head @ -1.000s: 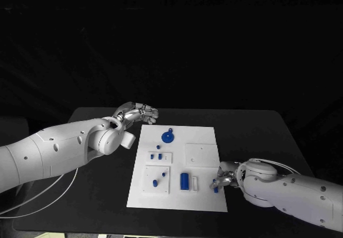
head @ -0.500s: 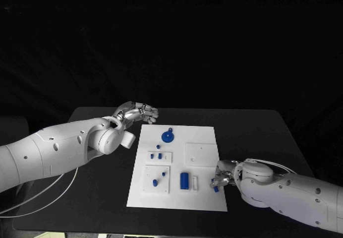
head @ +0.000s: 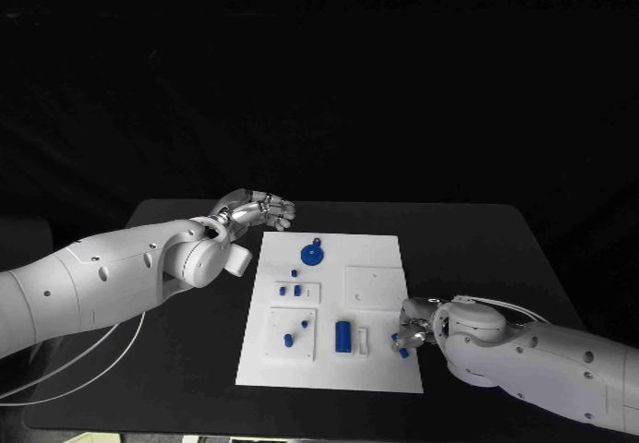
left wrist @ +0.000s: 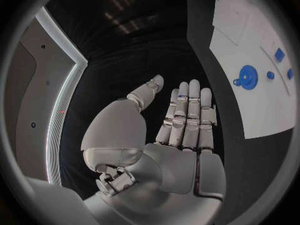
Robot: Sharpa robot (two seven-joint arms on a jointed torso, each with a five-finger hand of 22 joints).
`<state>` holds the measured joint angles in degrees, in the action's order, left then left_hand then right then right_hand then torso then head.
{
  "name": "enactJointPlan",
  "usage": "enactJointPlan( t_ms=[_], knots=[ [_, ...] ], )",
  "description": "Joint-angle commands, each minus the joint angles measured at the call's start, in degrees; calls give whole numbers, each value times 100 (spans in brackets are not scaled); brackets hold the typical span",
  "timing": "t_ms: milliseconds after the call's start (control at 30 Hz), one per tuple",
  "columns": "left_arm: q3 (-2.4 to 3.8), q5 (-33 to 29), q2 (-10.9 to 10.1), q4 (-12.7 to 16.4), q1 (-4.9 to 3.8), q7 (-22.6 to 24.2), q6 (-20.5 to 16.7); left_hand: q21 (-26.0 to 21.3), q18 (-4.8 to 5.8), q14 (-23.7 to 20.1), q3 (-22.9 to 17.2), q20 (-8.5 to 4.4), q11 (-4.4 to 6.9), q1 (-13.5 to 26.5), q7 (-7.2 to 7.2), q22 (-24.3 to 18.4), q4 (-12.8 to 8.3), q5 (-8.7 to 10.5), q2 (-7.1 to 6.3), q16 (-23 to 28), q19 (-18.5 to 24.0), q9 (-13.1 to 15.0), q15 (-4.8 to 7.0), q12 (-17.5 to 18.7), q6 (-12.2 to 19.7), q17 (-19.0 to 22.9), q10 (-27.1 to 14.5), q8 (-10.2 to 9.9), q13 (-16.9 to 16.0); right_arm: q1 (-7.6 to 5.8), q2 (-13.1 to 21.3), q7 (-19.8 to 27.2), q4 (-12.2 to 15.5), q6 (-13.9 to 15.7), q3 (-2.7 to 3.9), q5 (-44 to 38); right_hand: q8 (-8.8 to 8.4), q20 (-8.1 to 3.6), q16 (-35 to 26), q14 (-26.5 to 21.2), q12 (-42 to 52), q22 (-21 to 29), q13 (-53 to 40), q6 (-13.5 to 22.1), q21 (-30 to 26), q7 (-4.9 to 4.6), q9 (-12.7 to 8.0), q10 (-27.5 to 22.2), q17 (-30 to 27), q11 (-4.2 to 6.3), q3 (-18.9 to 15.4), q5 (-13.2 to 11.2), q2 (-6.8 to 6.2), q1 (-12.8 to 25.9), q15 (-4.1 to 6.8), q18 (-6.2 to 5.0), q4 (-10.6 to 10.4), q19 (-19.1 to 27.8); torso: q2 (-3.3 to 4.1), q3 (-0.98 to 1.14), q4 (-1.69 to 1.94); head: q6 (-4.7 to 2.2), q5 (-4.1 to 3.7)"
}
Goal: Assemble the parts on the task board
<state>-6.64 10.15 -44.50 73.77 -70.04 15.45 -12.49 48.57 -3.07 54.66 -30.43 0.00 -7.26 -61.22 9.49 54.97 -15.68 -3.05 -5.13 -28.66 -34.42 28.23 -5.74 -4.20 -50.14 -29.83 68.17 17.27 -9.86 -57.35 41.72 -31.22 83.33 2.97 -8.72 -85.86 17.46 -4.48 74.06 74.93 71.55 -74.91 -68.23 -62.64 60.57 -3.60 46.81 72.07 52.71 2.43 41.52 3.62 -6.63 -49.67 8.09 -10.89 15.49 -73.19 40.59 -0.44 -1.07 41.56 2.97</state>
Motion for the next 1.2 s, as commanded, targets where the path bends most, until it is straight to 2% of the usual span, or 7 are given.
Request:
enactJointPlan(
  t_ms=[33,233,367,533,867,1200],
  knots=[
    [4,-24,11,18,-4,48,81,-17,-34,28,-1,10,8,47,-9,7,39,13,-14,38,11,-5,-5,-2,42,-9,-22,35,7,52,-17,-50,-24,-81,-38,-85,-75,49,-19,22,-24,-69,3,7,37,-44,-1268,48,-8,-15,44,51,20,-29,5,-411,-2,-2,1,-1,-2,2,4],
    [4,-24,16,13,-4,54,77,-17,-34,30,-2,9,8,46,-9,8,38,13,-14,40,10,-5,-4,-2,42,-13,-21,35,7,50,-9,-33,92,66,-34,258,-84,83,-21,27,-27,-68,-1,-21,42,-41,-1273,61,-14,-12,77,264,67,75,6,-411,-43,-10,-1,4,0,-32,13],
    [4,-24,14,13,-4,54,72,-17,-34,30,-2,9,8,47,-9,9,38,13,-14,41,9,-6,-4,-2,42,-15,-21,36,7,35,21,-13,131,167,-12,496,-90,88,-22,28,-29,-65,-2,-27,40,-42,-1276,63,-16,-13,67,259,69,139,6,-411,-83,-13,1,4,3,-56,29],
    [4,-24,11,13,-5,63,59,-17,-35,31,-2,9,8,47,-9,11,38,13,-14,44,9,-6,-4,-2,42,-18,-21,37,7,-53,60,20,185,328,58,901,-85,86,-22,29,-1,-63,-33,-44,41,-36,-1275,93,-17,-7,69,287,85,167,11,-411,-103,-20,1,2,-2,-83,45],
    [4,-24,8,17,-5,69,53,-18,-35,32,-2,8,9,46,-9,13,36,13,-14,49,8,-6,-3,-3,42,-26,-19,38,7,-187,100,51,320,567,134,1228,-84,80,-22,28,12,-61,-45,-58,42,-29,-1273,109,-18,1,58,323,105,200,20,-411,-113,-29,1,3,-1,-92,49],
    [4,-24,14,21,-5,68,55,-19,-34,32,-2,8,10,46,-10,15,34,13,-15,54,8,-7,-3,-3,41,-32,-18,39,7,-195,-26,98,316,617,142,1686,-88,73,-25,26,8,-58,-44,-60,40,-26,-1275,107,-20,5,43,338,113,236,26,-411,-130,-33,3,5,-1,-90,39]
  ],
)
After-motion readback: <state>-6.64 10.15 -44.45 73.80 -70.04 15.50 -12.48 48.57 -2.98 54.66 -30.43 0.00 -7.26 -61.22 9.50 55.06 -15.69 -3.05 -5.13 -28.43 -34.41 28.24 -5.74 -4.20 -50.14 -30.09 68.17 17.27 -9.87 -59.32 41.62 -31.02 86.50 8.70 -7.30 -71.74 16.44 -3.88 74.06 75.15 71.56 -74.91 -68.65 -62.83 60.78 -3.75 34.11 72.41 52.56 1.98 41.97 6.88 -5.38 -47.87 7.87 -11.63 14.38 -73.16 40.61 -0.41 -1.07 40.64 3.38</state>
